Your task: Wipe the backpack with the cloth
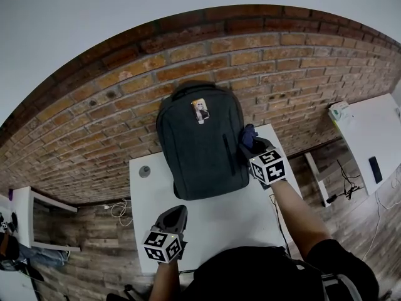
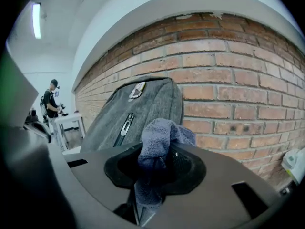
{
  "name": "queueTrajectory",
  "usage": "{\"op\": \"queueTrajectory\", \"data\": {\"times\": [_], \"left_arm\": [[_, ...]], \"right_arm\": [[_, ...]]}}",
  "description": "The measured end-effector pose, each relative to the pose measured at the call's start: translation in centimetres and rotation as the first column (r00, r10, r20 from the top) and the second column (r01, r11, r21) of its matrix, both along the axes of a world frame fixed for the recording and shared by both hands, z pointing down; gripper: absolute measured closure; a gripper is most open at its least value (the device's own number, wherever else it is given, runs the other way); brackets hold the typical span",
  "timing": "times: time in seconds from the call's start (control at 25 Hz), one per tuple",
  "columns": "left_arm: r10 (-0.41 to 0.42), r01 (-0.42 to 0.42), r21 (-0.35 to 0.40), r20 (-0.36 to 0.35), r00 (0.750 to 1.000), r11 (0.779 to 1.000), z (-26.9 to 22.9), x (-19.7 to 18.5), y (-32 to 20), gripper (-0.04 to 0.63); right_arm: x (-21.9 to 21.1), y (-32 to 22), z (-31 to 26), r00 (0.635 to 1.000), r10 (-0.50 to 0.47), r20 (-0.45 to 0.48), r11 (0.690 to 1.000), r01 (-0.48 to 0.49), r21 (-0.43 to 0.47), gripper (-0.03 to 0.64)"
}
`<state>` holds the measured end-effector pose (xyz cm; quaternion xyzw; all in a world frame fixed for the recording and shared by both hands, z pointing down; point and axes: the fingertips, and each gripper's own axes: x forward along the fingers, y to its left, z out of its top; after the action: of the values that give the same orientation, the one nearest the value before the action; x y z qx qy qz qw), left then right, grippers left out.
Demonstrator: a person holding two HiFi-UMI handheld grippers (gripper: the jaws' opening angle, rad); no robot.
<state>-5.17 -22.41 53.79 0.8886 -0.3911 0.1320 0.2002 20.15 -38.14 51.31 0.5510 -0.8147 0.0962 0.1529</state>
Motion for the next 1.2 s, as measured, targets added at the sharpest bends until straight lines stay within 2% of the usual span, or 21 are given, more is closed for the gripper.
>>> {"op": "queueTrajectory", "data": {"times": [0.16,0.28,0.52,0.72,0.92,1.0,1.2], "left_arm": [[-0.004,0.004,-0.001,0.001,1.000,1.000,0.0,-0.2,-0.1,0.598],[-0.010,0.010,-0.002,0.001,1.000,1.000,0.0,-0.4,0.0,0.598],[-0.030,0.030,-0.005,-0.001,1.000,1.000,0.1,-1.1,0.1,0.598],[-0.031,0.031,-0.009,-0.008,0.999,0.999,0.3,-0.9,0.3,0.598],[-0.033,0.033,-0.012,-0.007,0.999,0.999,0.4,-1.0,0.2,0.598],[-0.035,0.035,-0.010,-0.009,0.999,0.999,0.3,-1.1,0.3,0.598],[-0.046,0.046,-0.014,-0.013,0.999,0.999,0.4,-1.4,0.5,0.598]], "right_arm": [[0.3,-1.8,-3.2,0.994,0.013,0.108,0.999,-0.018,0.043,0.515],[-0.2,-3.5,-5.9,0.991,0.002,0.133,0.997,-0.012,0.078,0.515],[-2.1,-6.2,-11.0,0.994,-0.033,0.105,0.985,0.015,0.170,0.515],[-2.9,-7.4,-12.9,0.992,-0.020,0.123,0.982,-0.004,0.189,0.515],[-5.0,-8.2,-15.3,0.993,-0.076,0.095,0.972,0.053,0.228,0.514],[-6.0,-8.7,-15.6,0.994,-0.094,0.061,0.972,0.078,0.223,0.515],[-7.1,-8.8,-12.7,0.996,-0.086,-0.002,0.986,0.086,0.142,0.515]]}}
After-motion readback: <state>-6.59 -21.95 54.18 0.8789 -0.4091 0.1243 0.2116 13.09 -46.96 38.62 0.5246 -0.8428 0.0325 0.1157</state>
